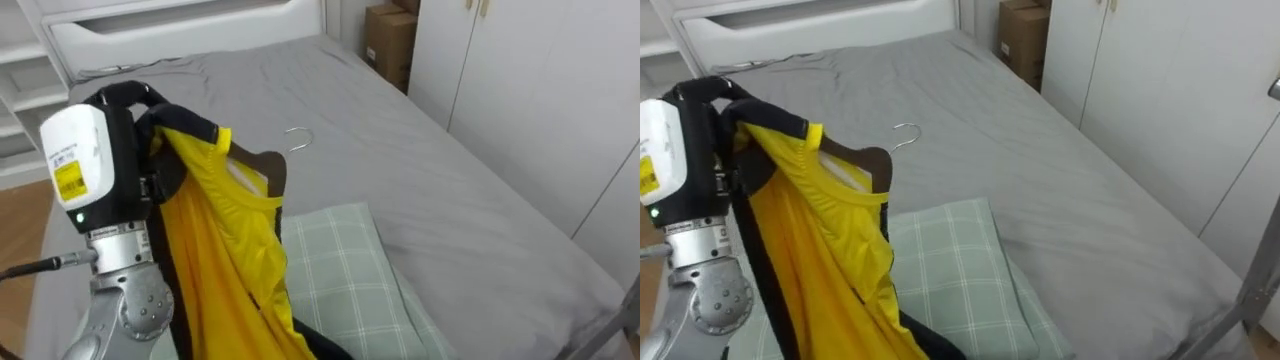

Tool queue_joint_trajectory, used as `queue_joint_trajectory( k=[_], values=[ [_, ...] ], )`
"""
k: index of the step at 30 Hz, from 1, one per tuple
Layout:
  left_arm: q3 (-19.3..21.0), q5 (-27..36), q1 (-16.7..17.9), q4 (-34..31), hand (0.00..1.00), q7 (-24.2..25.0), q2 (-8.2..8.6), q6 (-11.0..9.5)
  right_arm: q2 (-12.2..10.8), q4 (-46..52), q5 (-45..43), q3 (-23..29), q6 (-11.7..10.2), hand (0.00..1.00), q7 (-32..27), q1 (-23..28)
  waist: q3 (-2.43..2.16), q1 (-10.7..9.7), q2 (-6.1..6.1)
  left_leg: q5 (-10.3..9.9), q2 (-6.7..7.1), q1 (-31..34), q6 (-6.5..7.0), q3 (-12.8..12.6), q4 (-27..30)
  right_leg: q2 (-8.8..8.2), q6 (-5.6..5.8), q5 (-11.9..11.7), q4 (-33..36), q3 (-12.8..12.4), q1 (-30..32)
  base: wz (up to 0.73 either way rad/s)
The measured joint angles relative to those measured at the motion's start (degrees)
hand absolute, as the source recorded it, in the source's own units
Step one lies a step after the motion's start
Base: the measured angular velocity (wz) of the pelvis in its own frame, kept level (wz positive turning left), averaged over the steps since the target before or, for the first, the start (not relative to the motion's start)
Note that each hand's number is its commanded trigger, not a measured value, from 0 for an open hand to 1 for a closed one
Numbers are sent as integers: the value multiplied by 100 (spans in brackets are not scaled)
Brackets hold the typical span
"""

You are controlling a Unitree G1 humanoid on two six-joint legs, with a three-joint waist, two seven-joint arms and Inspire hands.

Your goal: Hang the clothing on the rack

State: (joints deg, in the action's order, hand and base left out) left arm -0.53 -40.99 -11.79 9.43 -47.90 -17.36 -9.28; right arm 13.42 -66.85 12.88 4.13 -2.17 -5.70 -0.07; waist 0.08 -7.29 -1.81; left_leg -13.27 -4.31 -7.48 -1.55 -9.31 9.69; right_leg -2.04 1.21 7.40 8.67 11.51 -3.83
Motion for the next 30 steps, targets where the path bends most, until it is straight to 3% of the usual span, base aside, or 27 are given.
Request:
queue_joint_trajectory(
  k=[2,8,19,25,30],
  values=[
    [53,16,0,-128,100,-91,0,-7,13,193,-29,115,-140,0,-73,-97,1,4,7,0,-5,-9,0,-2,-1,2,0,0,-1,40,-10,4],
    [34,-141,-44,-532,100,-152,15,-81,-6,1339,-321,151,-213,0,-226,-111,11,96,34,0,-4,-3,0,11,6,0,0,0,2,42,-12,1],
    [20,-150,-47,-960,100,-190,15,-106,-20,3080,-480,-132,-180,0,-278,-20,3,248,41,0,-2,-20,0,4,5,-7,1,0,5,70,-13,0],
    [16,-493,-46,-1011,100,-138,36,-51,-25,4095,-968,-179,-218,0,-414,3,1,301,43,0,-3,-26,0,15,5,-8,1,0,5,72,-16,0],
    [18,-770,-46,-1071,100,-139,119,-48,-161,4637,-1110,-188,-219,0,-411,-27,0,330,42,0,-2,-1,0,23,4,-10,2,1,5,78,-16,0]
  ],
)
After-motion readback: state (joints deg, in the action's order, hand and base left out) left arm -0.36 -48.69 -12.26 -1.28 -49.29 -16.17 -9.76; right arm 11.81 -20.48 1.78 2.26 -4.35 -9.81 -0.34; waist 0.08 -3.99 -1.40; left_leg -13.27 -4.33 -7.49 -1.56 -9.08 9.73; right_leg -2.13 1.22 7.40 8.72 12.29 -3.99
